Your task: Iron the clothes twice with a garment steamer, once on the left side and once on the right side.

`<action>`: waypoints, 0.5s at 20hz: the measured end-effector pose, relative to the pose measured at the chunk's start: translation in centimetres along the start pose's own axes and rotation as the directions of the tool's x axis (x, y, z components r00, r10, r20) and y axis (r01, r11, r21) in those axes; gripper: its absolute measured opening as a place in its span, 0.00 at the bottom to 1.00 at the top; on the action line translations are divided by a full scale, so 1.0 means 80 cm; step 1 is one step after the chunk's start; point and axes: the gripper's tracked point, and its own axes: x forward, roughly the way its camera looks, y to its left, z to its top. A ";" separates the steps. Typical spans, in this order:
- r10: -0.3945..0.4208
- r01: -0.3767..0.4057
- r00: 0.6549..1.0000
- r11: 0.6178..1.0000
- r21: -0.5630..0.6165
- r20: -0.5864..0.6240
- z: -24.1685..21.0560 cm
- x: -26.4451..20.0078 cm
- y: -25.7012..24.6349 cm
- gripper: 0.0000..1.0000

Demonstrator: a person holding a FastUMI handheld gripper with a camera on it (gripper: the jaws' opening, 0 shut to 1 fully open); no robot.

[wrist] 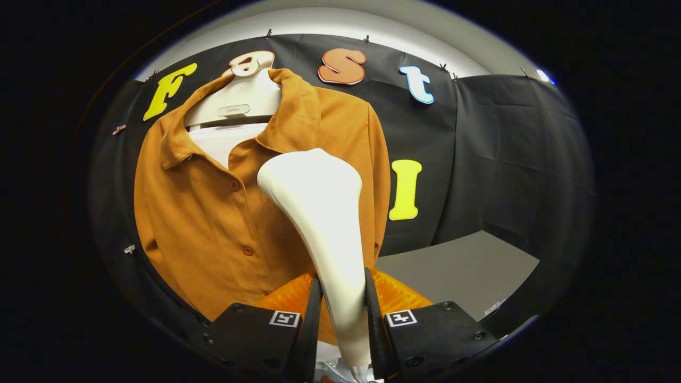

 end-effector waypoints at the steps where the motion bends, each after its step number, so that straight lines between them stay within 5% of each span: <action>1: -0.009 0.009 1.000 1.000 0.001 -0.007 -0.003 0.004 0.003 0.44; 10: -0.071 0.070 0.981 0.997 -0.010 -0.182 -0.076 0.036 0.011 0.44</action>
